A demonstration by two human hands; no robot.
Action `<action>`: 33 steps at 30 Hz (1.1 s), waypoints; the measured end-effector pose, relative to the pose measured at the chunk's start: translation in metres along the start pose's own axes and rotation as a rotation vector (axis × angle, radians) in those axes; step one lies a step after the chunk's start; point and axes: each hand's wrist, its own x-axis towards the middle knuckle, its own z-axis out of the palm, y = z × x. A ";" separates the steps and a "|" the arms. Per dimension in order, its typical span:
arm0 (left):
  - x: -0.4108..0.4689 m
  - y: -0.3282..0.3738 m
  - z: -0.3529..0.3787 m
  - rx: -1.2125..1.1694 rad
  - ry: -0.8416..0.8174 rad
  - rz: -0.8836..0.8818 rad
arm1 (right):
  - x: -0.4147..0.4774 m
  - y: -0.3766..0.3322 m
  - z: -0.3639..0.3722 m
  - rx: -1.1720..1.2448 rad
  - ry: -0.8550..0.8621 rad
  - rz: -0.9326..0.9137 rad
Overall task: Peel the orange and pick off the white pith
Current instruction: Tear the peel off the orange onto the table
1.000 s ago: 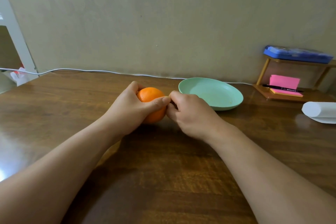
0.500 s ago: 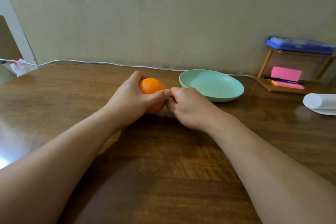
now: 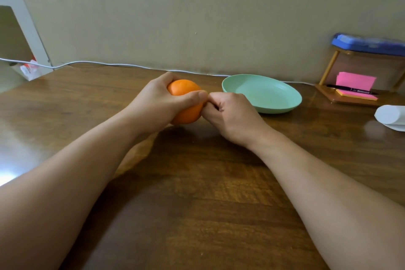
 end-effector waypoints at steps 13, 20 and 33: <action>-0.010 -0.009 -0.038 -0.520 -0.329 -0.394 | -0.016 -0.029 -0.004 0.749 -0.230 0.174; -0.031 -0.022 -0.060 -0.736 -0.342 -0.426 | -0.012 -0.048 0.017 1.026 -0.285 0.191; -0.050 -0.022 -0.057 -0.991 -0.325 -0.428 | -0.010 -0.068 0.032 1.479 -0.297 0.298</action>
